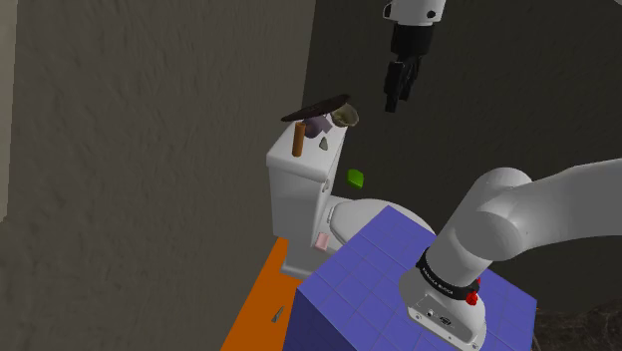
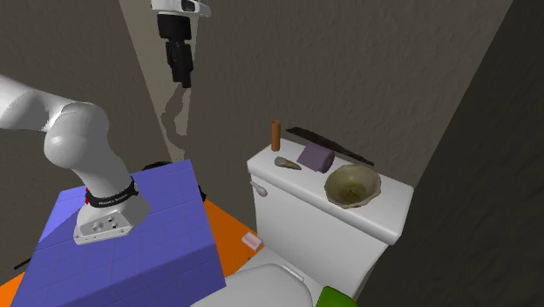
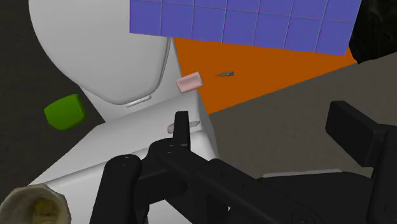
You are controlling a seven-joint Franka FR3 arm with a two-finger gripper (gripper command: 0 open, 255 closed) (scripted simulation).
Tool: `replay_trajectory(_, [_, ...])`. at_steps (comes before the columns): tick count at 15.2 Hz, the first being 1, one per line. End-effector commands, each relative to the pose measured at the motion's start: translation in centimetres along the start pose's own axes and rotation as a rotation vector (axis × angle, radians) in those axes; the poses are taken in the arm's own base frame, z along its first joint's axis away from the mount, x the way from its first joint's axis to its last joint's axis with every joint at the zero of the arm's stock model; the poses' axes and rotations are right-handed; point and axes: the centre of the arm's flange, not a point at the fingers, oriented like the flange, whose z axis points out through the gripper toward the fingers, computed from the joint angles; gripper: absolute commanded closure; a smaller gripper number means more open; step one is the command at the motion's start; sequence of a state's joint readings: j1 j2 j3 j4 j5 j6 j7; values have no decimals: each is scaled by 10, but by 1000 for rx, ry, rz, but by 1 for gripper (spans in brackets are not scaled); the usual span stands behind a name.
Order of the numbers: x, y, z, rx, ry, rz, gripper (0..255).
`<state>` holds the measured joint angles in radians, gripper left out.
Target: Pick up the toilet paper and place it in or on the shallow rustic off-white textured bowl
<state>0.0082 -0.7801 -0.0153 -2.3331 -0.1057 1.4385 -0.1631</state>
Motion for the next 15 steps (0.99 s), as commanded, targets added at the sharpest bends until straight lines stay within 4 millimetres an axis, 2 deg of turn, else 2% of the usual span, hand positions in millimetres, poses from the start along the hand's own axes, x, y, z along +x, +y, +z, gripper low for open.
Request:
replay_trajectory(1, [0, 0, 0, 0, 0, 0, 0])
replay_trajectory(8, [66, -34, 70, -318, -14, -86, 0])
replay_trajectory(15, [130, -50, 150, -636, -29, -172, 0])
